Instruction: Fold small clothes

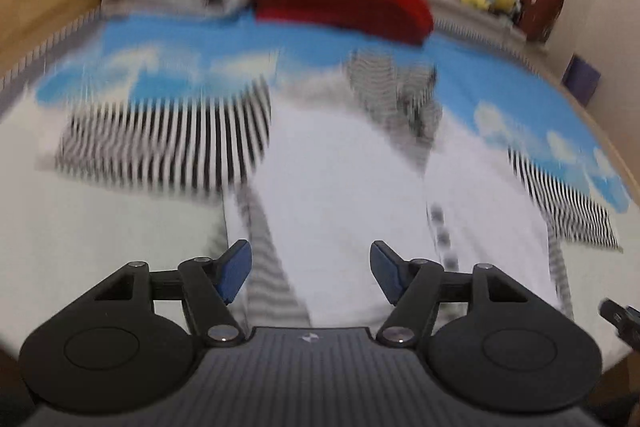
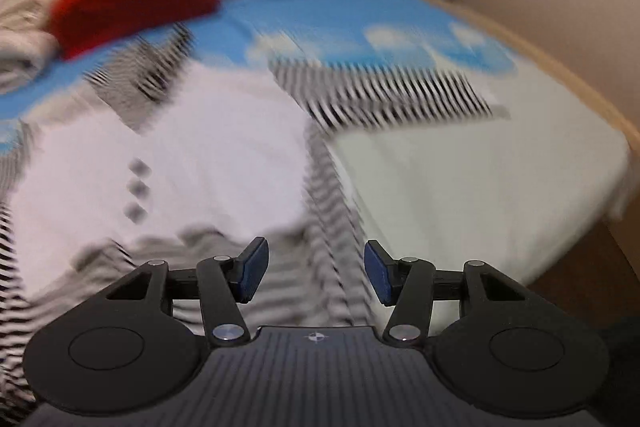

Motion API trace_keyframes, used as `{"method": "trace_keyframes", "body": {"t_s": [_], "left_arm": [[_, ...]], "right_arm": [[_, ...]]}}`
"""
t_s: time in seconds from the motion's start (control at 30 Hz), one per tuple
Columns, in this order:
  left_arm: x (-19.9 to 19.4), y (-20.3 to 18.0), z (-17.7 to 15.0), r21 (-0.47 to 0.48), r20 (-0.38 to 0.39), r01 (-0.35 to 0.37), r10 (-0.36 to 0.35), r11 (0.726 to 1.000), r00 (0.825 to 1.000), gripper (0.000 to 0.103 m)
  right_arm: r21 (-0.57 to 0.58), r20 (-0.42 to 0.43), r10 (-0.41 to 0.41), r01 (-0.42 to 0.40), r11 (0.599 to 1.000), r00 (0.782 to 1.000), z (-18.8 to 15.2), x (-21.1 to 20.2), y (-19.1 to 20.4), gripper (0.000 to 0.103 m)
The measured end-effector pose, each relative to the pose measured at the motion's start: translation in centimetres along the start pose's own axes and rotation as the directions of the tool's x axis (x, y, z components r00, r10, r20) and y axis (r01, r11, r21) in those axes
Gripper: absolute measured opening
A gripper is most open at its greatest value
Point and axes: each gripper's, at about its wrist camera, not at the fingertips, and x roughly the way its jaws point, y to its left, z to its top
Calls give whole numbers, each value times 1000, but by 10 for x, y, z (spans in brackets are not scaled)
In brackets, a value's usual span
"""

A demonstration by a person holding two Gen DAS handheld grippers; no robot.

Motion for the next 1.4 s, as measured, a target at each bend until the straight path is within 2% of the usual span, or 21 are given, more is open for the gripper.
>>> {"method": "trace_keyframes", "body": {"t_s": [0.1,0.23,0.33,0.4,0.43,0.53,0.63,0.7,0.73,0.8,0.83,0.93,1.03,1.1,1.13,1.17,1.2,1.23,1.3,1.33,1.4], "left_arm": [[22,16,52,0,46,23,-23,1000,999,72],[73,51,99,35,86,-35,32,999,996,70],[111,93,103,11,102,-68,67,998,993,42],[131,128,89,-32,64,-83,85,996,994,22],[144,144,88,-83,-27,-116,115,990,993,16],[152,195,92,-303,-63,-82,66,949,996,15],[158,228,97,-349,-78,-158,139,924,987,17],[164,253,97,-422,-101,-179,150,889,984,29],[169,268,97,-468,-111,-187,152,864,982,34],[175,292,94,-521,-150,-244,194,818,969,56],[177,304,92,-550,-169,-276,219,788,961,57],[182,340,79,-656,-219,-324,239,682,946,58],[183,359,69,-714,-232,-327,231,619,945,57],[186,360,71,-703,-230,-341,255,624,939,53],[188,359,75,-680,-229,-358,278,640,933,45],[189,356,78,-655,-237,-384,306,651,922,14],[188,351,81,-626,-247,-422,347,656,905,5],[186,344,83,-607,-240,-444,380,659,893,5],[176,320,91,-576,-181,-449,429,683,885,4],[170,305,96,-551,-143,-450,452,703,881,4],[155,263,110,-500,-28,-404,452,766,892,4]], "right_arm": [[-46,74,74,-70,996,995,30,-13,16,56],[-110,122,159,-146,983,980,80,-12,38,58],[-141,155,208,-186,972,966,114,1,59,59],[-173,163,238,-210,962,957,132,13,75,59],[-192,166,253,-221,956,953,140,22,84,59],[-226,156,307,-269,936,939,151,47,105,58],[-234,103,345,-315,920,933,144,80,119,49],[-201,-4,315,-309,930,949,141,100,126,43],[-155,-48,338,-341,927,940,143,106,128,41],[-81,-96,403,-410,908,910,150,112,130,41],[-64,-96,424,-431,900,901,154,112,130,41],[-84,-77,429,-435,897,900,161,112,132,41],[-83,-81,400,-406,910,913,163,121,132,41],[-72,-90,382,-389,918,920,161,125,126,41],[-74,-92,368,-375,924,925,162,130,128,41],[-75,-87,351,-357,931,932,161,132,127,40],[-77,-82,330,-336,939,940,160,132,123,35],[-76,-80,314,-320,945,946,158,133,119,28],[-55,-80,294,-299,953,952,158,133,109,19],[-43,-78,290,-293,955,954,157,133,105,16],[-20,-78,277,-279,960,958,157,131,94,15]]}}
